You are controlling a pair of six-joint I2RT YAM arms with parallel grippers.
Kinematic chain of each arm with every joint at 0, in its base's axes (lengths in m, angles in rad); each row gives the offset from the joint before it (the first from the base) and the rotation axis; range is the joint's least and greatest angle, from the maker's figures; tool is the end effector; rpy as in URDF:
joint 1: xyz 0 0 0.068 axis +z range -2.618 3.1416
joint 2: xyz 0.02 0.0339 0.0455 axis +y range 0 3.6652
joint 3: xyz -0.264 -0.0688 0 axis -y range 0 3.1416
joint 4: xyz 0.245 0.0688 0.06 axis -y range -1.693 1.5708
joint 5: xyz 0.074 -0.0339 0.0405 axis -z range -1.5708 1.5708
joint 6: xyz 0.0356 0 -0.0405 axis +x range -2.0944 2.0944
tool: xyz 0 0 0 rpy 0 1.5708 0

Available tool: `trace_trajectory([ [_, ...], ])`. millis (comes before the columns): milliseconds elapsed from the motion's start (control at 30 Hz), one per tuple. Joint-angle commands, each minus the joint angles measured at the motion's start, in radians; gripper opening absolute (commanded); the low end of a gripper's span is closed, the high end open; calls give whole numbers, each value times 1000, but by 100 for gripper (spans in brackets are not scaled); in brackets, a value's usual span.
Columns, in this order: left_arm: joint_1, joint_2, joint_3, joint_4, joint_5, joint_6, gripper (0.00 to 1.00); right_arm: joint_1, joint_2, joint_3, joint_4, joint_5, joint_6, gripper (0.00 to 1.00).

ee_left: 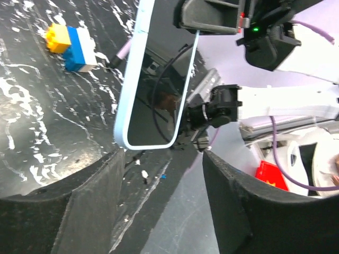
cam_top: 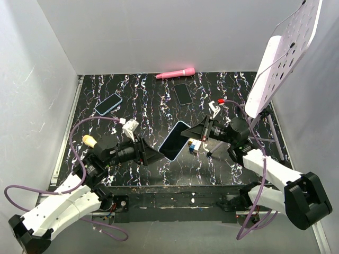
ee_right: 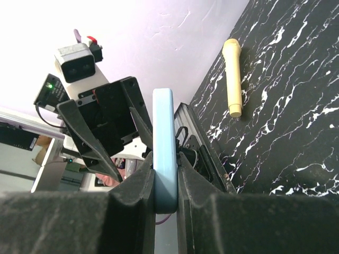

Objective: Take the phone out of the phone case
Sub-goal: Remove the phone case from the phone.

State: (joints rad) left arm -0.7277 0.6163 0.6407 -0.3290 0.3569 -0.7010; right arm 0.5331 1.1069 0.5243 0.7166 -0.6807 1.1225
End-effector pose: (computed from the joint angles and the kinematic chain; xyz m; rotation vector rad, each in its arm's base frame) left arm 0.1041 -0.1094 0.2999 0.3000 2.0551 -1.2705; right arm 0.1955 0.1414 0.2785 -0.1586 1.7537 1.7658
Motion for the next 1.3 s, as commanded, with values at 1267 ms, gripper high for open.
trace_trajectory([
  [1267,21,233,-107,616,322,-262,21,-110,8,-99,484,-164,273,1],
])
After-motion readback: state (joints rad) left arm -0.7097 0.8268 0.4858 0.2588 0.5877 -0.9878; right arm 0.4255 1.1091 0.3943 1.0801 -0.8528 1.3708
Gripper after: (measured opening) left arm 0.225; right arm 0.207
